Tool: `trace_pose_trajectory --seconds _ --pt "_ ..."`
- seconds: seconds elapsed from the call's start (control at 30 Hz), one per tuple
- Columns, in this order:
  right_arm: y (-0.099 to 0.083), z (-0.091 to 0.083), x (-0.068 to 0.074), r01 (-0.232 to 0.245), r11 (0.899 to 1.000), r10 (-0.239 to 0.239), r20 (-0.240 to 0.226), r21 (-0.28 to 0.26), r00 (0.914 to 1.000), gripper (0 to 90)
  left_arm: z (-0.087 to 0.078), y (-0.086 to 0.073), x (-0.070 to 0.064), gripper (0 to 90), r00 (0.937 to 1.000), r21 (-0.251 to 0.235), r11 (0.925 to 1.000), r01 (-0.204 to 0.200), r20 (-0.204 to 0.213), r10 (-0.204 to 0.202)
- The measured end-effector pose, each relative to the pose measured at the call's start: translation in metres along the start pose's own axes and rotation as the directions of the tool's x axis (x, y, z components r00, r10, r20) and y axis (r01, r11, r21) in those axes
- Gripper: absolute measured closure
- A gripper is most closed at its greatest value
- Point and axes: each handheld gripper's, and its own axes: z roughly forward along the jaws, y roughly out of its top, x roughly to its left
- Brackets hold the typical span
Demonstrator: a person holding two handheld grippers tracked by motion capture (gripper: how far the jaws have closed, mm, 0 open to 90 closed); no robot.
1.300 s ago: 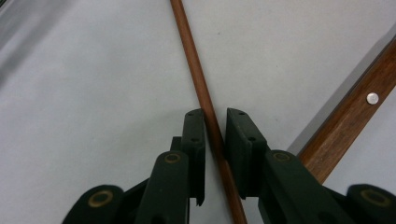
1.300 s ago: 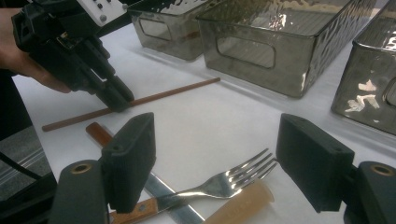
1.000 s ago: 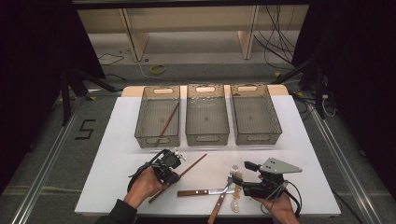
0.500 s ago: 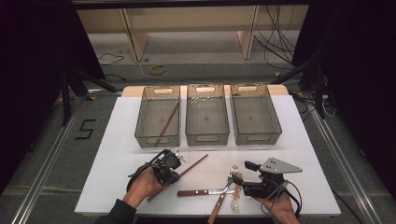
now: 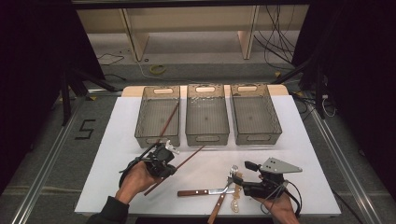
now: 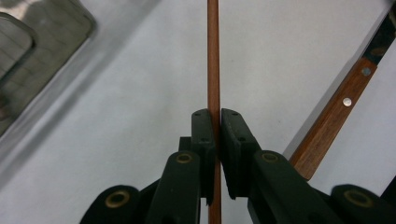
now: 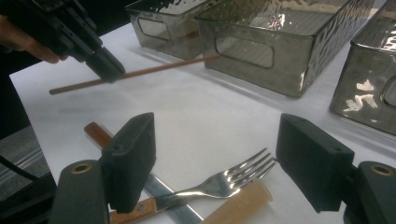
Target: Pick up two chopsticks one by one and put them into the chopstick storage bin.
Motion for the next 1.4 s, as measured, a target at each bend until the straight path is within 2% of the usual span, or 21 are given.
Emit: trace_pose_trajectory --seconds 0.33,0.63,0.8,0.97,1.37,1.4 --pt "0.000 0.000 0.000 -0.002 1.000 0.002 0.007 0.005 1.0000 29.6 -0.016 0.001 0.011 84.0 0.9997 -0.055 0.9982 0.023 -0.010 -0.023" --pt "0.000 0.000 -0.001 -0.008 1.000 0.008 0.007 0.007 0.9999 29.6 -0.032 0.006 0.024 83.9 0.9989 -0.115 0.9926 0.040 -0.019 -0.043" --pt "0.000 0.000 -0.001 -0.009 1.000 0.009 0.008 0.006 0.9999 29.6 -0.039 0.009 0.036 84.0 0.9973 -0.150 0.9868 0.061 -0.031 -0.067" --pt "0.000 0.000 -0.001 -0.009 1.000 0.009 0.009 0.007 0.9999 29.6 -0.044 0.014 0.046 83.9 0.9955 -0.198 0.9775 0.073 -0.045 -0.084" --pt "0.000 0.000 -0.002 -0.012 1.000 0.012 0.007 0.006 0.9999 29.5 -0.056 0.028 0.077 83.9 0.9887 -0.258 0.9606 0.105 -0.078 -0.128" --pt "-0.001 0.000 -0.002 -0.013 1.000 0.013 0.006 0.006 0.9999 29.6 -0.057 0.029 0.079 83.9 0.9890 -0.253 0.9618 0.106 -0.074 -0.128"
